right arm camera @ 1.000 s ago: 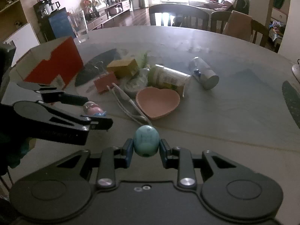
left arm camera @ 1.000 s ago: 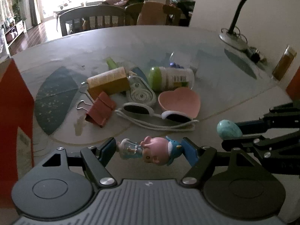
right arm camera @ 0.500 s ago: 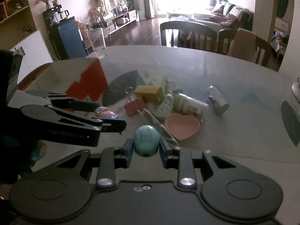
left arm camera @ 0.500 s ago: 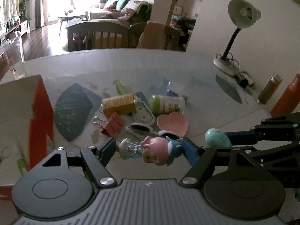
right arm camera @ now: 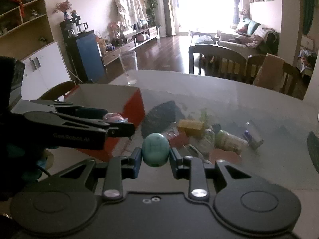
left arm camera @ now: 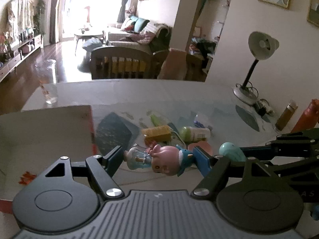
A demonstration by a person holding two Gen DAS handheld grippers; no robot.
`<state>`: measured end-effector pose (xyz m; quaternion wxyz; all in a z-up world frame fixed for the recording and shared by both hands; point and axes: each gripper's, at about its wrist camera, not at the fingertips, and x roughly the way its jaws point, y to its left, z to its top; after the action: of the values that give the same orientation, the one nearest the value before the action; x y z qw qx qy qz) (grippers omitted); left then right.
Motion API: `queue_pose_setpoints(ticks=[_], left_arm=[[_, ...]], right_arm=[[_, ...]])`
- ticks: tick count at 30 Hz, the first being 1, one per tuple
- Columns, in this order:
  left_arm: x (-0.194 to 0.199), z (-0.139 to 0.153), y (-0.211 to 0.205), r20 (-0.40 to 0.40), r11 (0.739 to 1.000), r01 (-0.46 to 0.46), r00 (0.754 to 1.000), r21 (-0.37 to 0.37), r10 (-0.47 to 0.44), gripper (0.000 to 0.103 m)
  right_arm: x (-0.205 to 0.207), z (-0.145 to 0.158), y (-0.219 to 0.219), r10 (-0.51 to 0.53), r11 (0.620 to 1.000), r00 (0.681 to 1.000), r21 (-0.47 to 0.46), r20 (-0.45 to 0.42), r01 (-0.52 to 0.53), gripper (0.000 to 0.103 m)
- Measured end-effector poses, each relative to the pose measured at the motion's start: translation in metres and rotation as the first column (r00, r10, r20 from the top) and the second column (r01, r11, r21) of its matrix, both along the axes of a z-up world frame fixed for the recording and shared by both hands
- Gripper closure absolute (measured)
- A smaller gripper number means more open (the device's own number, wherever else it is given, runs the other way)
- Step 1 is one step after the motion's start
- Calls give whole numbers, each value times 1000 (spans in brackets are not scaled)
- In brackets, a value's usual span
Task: Organize rigid objects
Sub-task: 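Carry the pig figurine and teal egg with both tools over the box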
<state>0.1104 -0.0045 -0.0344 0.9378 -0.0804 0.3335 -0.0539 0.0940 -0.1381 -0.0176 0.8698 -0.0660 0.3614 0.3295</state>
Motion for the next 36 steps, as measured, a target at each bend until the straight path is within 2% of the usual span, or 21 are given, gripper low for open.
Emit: queue_pose_setpoints(ticks=[17,28,36], left_arm=[[-45,27,83,68,999,-46,997,28,44,26],[-59,18,144,49,994,-99,994,36,98,26],[-43,3,187,12,989,-137,991,64,136,26]], right_arm=[[-26,16,98,58,998,997,30,50,-59,74],[-22,0,165,95,995,995,7,40,-95,74],[-3,-17,203,117,992,992,-41,38,-116,74]])
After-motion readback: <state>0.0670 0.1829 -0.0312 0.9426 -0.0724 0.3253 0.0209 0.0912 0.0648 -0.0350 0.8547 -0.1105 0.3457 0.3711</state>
